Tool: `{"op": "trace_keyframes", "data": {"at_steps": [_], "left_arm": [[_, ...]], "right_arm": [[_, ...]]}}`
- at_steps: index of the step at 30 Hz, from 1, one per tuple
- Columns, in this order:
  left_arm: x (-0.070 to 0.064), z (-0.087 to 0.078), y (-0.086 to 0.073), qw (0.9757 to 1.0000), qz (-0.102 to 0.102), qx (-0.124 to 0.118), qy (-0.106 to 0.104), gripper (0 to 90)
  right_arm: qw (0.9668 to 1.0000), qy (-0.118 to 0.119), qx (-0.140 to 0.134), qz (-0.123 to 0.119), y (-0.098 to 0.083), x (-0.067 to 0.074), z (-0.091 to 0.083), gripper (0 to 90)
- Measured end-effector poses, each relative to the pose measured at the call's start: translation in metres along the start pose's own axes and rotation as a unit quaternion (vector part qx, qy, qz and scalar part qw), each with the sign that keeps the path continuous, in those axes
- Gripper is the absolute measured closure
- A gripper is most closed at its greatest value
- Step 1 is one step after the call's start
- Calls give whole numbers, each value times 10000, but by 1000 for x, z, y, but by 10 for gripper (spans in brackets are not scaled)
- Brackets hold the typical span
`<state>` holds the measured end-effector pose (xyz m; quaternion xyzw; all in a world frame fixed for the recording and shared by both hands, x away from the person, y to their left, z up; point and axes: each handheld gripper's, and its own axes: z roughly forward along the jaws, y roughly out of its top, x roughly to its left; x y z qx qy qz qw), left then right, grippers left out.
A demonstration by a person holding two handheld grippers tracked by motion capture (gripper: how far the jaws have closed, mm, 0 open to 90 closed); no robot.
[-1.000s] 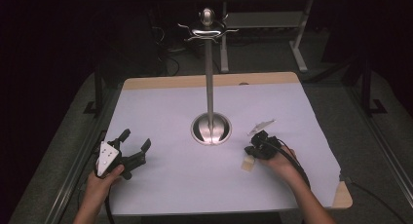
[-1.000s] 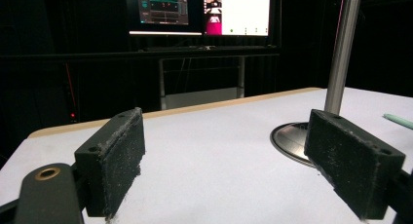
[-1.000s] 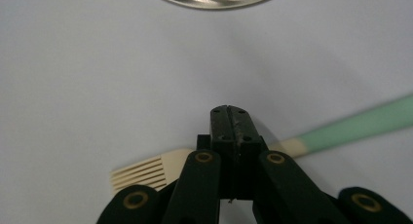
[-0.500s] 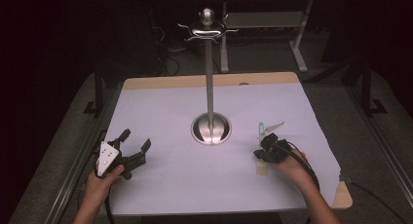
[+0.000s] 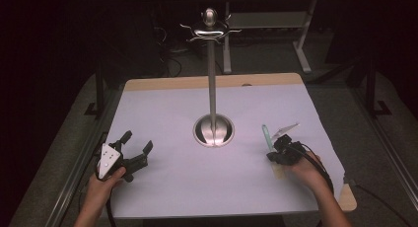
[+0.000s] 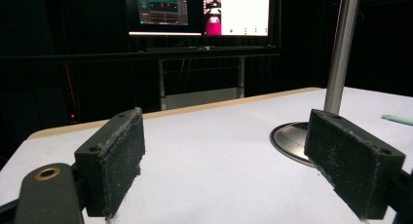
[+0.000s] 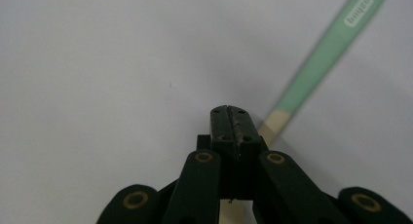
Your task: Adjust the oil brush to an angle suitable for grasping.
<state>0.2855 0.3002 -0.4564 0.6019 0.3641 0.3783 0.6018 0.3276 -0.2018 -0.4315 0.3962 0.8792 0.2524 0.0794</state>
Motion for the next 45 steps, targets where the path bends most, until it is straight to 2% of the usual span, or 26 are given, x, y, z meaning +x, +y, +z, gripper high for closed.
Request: {"op": "trace_keyframes", "data": {"at_steps": [2, 5, 9, 14, 15, 18, 19, 23, 24, 25, 30, 34, 35, 37, 44, 45], "left_arm": [[0, 0, 0, 10000, 0, 4, 0, 145], [0, 0, 0, 10000, 3, 12, 3, 145], [0, 0, 0, 10000, 5, 20, 5, 145], [0, 0, 0, 10000, 19, 25, 4, 145], [0, 0, 0, 10000, 11, 28, 5, 145], [0, 0, 0, 10000, 2, 16, 5, 145], [0, 0, 0, 10000, 0, 19, 5, 145], [0, 0, 0, 10000, 11, 28, 5, 145], [0, 0, 0, 10000, 13, 29, 2, 145], [0, 0, 0, 10000, 17, 39, 4, 145], [0, 0, 0, 10000, 13, 31, 4, 145], [0, 0, 0, 10000, 11, 34, 5, 145], [0, 0, 0, 10000, 9, 34, 4, 145], [0, 0, 0, 10000, 7, 24, 3, 145], [0, 0, 0, 10000, -1, 31, 4, 145], [0, 0, 0, 10000, 0, 32, 3, 145]], "right_arm": [[10000, 38, 1, 56, -1, -1, -1, 900], [9997, 128, -185, 97, 1, -3, -5, 900], [9986, -79, -484, 215, 7, -12, -10, 899], [9967, -254, -647, 418, 14, -22, -10, 899], [9952, -328, -769, 500, 17, -29, -8, 899], [9936, -466, -888, 526, 22, -37, -5, 899], [9927, -462, -904, 644, 23, -40, -4, 899], [9914, -505, -982, 707, 25, -51, 2, 899], [9905, -497, -972, 833, 25, -52, 5, 899], [9898, -563, -1015, 831, 26, -59, 11, 899], [9857, -606, -1186, 1031, 27, -67, 21, 900], [9857, -597, -1191, 1034, 25, -69, 26, 900], [9853, -534, -1213, 1074, 24, -69, 28, 900], [9862, -520, -1223, 990, 24, -69, 30, 899], [9866, -502, -1198, 992, 25, -68, 31, 900], [9866, -415, -1213, 1004, 25, -68, 31, 900]]}}
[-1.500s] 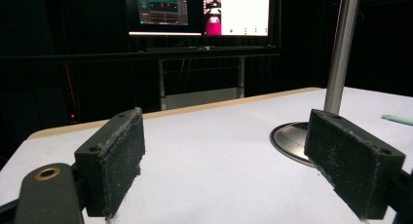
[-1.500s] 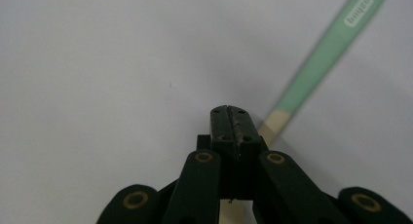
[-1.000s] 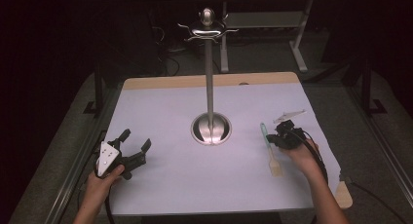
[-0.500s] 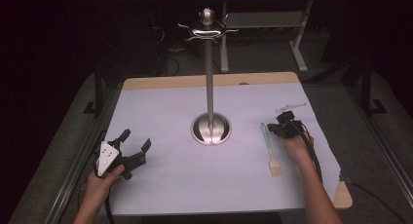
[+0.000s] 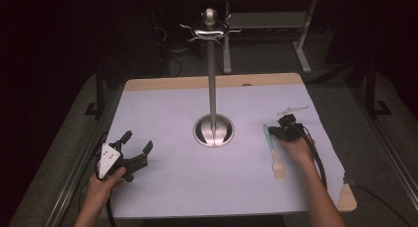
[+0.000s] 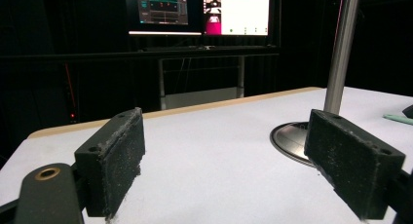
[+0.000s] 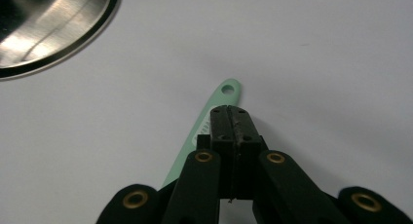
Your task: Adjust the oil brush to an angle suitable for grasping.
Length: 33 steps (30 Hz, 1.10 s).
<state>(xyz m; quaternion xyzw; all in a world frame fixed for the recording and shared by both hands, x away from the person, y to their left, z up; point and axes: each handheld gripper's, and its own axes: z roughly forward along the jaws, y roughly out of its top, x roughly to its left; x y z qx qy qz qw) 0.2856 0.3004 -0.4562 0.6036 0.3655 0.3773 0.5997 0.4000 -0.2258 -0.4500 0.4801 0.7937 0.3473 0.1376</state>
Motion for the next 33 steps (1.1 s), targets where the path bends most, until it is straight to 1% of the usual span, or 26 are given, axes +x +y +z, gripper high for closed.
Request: {"op": "trace_keyframes", "data": {"at_steps": [2, 4, 5, 6, 10, 15, 16, 17, 18, 19, 21, 23, 24, 30, 31, 33], "left_arm": [[0, 0, 0, 10000, -1, -4, -3, 145], [0, 0, 0, 10000, 5, 2, 0, 145], [0, 0, 0, 10000, 5, 2, 0, 145], [0, 0, 0, 10000, 2, -3, -3, 145], [0, 0, 0, 10000, 2, -1, -3, 145], [0, 0, 0, 10000, 0, -3, -4, 145], [0, 0, 0, 10000, -2, -3, -4, 145], [0, 0, 0, 10000, -2, -3, -4, 145], [0, 0, 0, 10000, 3, 1, -3, 145], [0, 0, 0, 10000, -1, -1, -4, 145], [0, 0, 0, 10000, -3, -1, -4, 145], [0, 0, 0, 10000, -3, 0, -4, 145], [0, 0, 0, 10000, -5, 4, -3, 145], [0, 0, 0, 10000, -3, -1, -4, 145], [0, 0, 0, 10000, -1, 0, -4, 145], [0, 0, 0, 10000, 2, 1, -6, 145]], "right_arm": [[10000, 47, -4, -17, 0, 2, 1, 900], [9998, 79, -18, -166, 1, 5, 3, 900], [9998, 79, -18, -166, 1, 5, 3, 900], [9997, 101, -18, -227, 2, 9, 4, 900], [9995, 179, -12, -254, 2, 13, 5, 900], [9987, 366, -21, -353, 3, 20, 6, 900], [9984, 391, -41, -417, 3, 22, 6, 900], [9984, 391, -41, -417, 3, 22, 6, 900], [9977, 467, -37, -499, 4, 25, 6, 900], [9976, 507, -23, -468, 4, 26, 6, 899], [9970, 587, -23, -496, 4, 30, 6, 900], [9968, 601, -40, -524, 4, 30, 6, 900], [9963, 643, -41, -577, 5, 32, 6, 900], [9957, 718, -58, -576, 5, 36, 5, 900], [9955, 701, -41, -638, 5, 36, 5, 900], [9957, 657, -43, -654, 5, 37, 5, 900]]}}
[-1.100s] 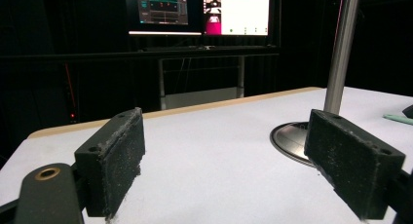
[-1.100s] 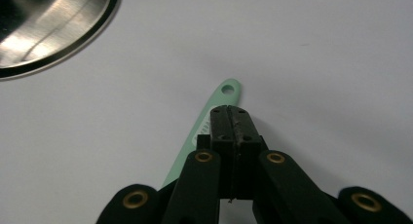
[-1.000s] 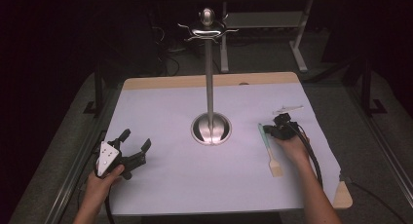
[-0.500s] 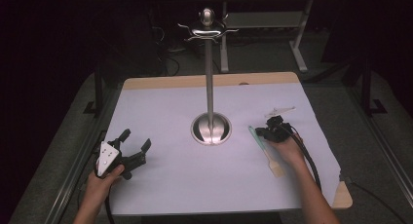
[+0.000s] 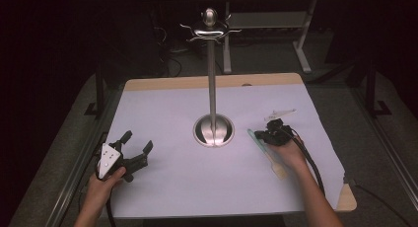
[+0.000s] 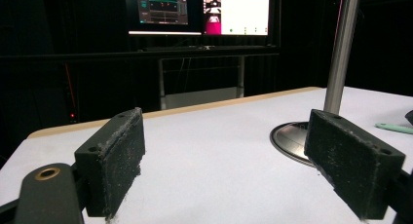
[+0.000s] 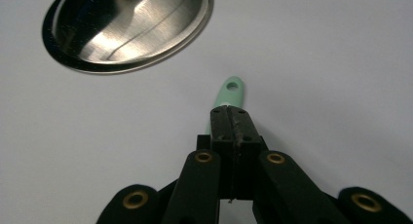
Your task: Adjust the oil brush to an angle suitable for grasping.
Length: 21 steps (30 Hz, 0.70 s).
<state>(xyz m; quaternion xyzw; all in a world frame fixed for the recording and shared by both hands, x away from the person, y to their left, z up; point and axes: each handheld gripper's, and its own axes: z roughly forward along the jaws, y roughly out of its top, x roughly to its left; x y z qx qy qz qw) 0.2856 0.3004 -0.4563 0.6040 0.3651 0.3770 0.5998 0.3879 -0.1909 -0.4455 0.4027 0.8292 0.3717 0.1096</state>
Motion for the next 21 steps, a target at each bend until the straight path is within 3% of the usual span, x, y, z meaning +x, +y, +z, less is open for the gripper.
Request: {"op": "trace_keyframes", "data": {"at_steps": [3, 8, 21], "left_arm": [[0, 0, 0, 10000, -2, 2, 1, 145], [0, 0, 0, 10000, -14, -11, -1, 145], [0, 0, 0, 10000, -8, -4, -1, 145]], "right_arm": [[9999, -126, 70, 15, 0, 0, 1, 900], [9999, -87, 118, 89, -1, -1, 1, 900], [9984, 470, 118, -293, 1, 12, 4, 900]]}}
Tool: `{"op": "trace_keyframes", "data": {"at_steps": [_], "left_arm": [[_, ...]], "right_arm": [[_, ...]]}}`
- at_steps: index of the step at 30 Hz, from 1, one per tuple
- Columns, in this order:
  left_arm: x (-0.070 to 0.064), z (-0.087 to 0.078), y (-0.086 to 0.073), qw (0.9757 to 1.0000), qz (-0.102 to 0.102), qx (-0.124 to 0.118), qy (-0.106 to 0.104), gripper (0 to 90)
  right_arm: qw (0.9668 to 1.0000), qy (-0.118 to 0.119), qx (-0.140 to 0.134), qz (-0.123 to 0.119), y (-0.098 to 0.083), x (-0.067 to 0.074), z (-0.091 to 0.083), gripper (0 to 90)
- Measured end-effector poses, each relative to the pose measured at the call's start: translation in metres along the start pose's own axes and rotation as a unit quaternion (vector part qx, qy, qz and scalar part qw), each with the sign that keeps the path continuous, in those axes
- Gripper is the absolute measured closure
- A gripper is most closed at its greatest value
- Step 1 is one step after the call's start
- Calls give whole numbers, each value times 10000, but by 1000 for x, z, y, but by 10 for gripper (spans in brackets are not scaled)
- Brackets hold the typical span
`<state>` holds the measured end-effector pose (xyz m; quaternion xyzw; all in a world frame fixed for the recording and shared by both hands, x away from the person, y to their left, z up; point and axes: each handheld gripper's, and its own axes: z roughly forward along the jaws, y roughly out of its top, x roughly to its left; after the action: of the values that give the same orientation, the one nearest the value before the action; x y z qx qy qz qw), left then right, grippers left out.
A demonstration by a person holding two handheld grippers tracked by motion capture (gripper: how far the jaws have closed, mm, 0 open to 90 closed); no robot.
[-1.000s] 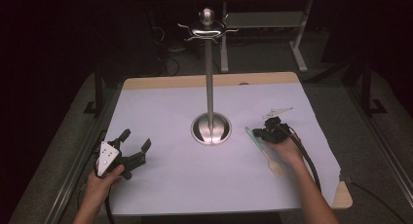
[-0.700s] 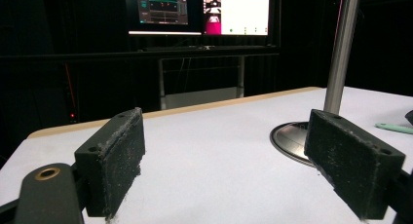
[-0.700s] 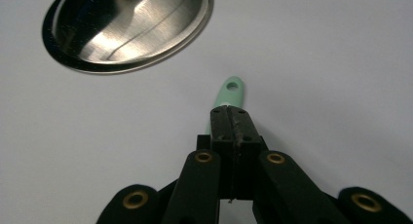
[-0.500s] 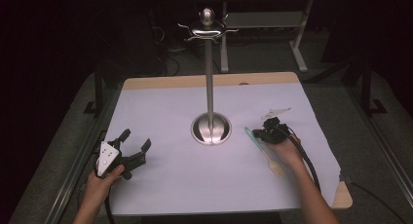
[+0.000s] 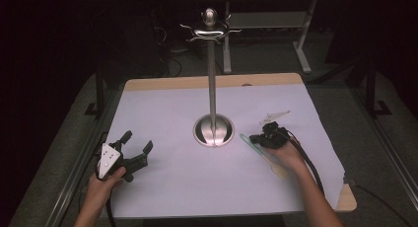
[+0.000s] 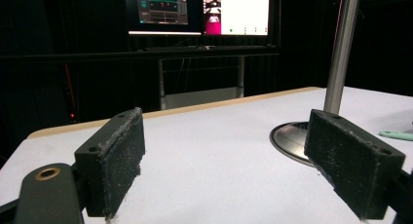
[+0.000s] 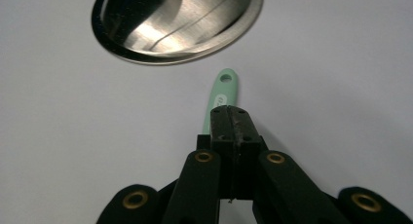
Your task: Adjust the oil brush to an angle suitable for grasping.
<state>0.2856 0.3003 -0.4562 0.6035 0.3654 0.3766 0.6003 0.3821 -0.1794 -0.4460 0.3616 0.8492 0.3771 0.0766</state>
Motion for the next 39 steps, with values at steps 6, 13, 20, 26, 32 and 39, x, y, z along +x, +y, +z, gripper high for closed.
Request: {"op": "trace_keyframes", "data": {"at_steps": [6, 13, 20, 26, 32, 39], "left_arm": [[0, 0, 0, 10000, 9, 0, 0, 145], [0, 0, 0, 10000, 17, 6, -5, 145], [0, 0, 0, 10000, 21, 5, -6, 146], [0, 0, 0, 10000, 20, 1, -5, 146], [0, 0, 0, 10000, 11, -8, -10, 145], [0, 0, 0, 10000, 17, -5, -8, 145]], "right_arm": [[9998, 128, 8, -141, 1, 5, 0, 900], [9996, -268, 88, -67, 1, 3, 2, 900], [9997, -54, 181, -161, 1, 7, 6, 900], [9990, 162, 230, -356, 3, 17, 9, 900], [9992, 96, 249, -283, 5, 16, -1, 890], [9973, 129, 701, -146, 13, 20, -21, 755]]}}
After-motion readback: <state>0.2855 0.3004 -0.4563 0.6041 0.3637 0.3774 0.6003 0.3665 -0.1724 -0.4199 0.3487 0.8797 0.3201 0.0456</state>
